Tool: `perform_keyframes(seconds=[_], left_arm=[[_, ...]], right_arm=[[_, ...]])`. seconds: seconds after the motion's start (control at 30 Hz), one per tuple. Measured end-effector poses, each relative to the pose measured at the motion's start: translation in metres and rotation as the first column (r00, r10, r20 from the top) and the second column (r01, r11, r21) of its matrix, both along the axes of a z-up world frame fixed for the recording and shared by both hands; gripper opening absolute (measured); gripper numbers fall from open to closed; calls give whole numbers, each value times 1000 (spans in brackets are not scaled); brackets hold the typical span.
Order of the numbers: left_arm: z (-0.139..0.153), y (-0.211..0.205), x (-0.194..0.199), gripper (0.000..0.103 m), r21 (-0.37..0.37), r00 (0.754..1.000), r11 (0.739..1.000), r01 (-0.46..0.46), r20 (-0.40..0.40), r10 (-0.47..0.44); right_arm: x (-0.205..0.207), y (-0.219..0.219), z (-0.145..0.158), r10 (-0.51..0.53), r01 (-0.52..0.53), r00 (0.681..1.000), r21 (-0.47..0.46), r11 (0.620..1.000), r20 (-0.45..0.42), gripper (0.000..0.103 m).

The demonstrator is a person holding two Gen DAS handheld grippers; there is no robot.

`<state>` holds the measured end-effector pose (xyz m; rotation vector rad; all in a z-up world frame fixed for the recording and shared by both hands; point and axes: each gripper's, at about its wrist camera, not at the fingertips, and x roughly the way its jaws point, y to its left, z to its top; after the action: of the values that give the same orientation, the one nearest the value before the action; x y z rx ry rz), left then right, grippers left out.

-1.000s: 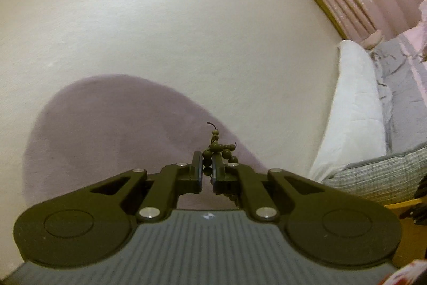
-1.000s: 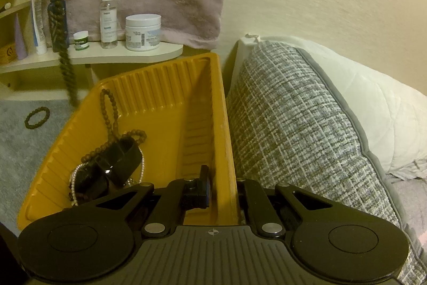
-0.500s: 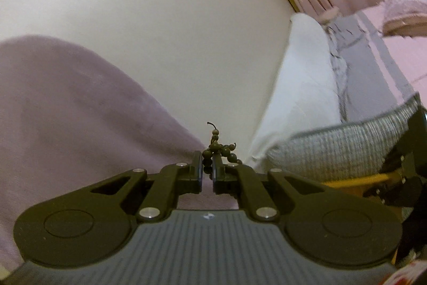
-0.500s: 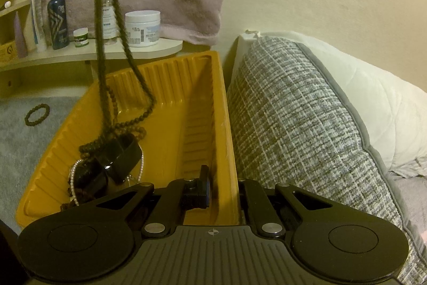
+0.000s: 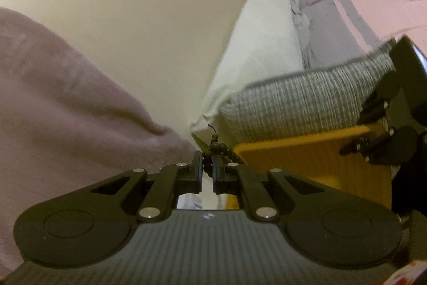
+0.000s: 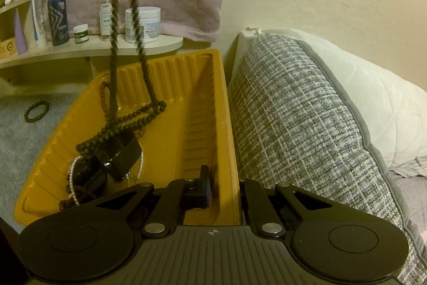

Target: Organize jewelry

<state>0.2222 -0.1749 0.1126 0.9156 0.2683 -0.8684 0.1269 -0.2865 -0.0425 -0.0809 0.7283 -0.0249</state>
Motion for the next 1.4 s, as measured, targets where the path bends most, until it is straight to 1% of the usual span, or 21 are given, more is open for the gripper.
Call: perform_keyframes(seconds=[0.3, 0.47, 0.63, 0.83, 0.93, 0.97, 1.1, 1.23, 1.33, 1.4], left_arm=[[-45, -8, 7, 6, 96, 998, 995, -5, -57, 11], [-66, -11, 9, 6, 120, 994, 993, -10, -109, 23], [-79, -11, 12, 6, 124, 988, 992, -18, -150, 37], [-82, -9, 14, 7, 122, 983, 992, -26, -179, 47], [-81, -8, 18, 18, 117, 976, 992, -36, -210, 61], [-80, -7, 19, 24, 110, 975, 993, -43, -211, 66], [-75, 3, 22, 24, 83, 974, 993, -82, -203, 98], [-64, 23, 25, 25, 39, 966, 989, -143, -213, 148], [-57, 46, 25, 25, -2, 955, 980, -199, -224, 193], [-54, 62, 24, 25, -24, 944, 969, -248, -229, 236]], right_arm=[[0, -1, -2, -2, 2, 1000, -1, 1000, -2, 6], [1, -1, -3, -2, 2, 1000, -1, 1000, -6, 6], [1, -1, -3, -2, 2, 1000, 0, 1000, -6, 6], [1, -1, -3, -3, 3, 1000, 0, 1000, -6, 6], [1, -1, -3, -2, 2, 1000, 0, 1000, -6, 7], [1, -1, -3, -2, 2, 1000, -1, 1000, -6, 6], [1, -1, -3, -3, 3, 1000, 0, 1000, -6, 6], [1, -1, -3, -3, 3, 1000, 1, 1000, -6, 6], [1, -1, -2, -5, 5, 1000, 1, 1000, -5, 7], [1, -1, -2, -8, 8, 1000, 2, 1000, -6, 7]])
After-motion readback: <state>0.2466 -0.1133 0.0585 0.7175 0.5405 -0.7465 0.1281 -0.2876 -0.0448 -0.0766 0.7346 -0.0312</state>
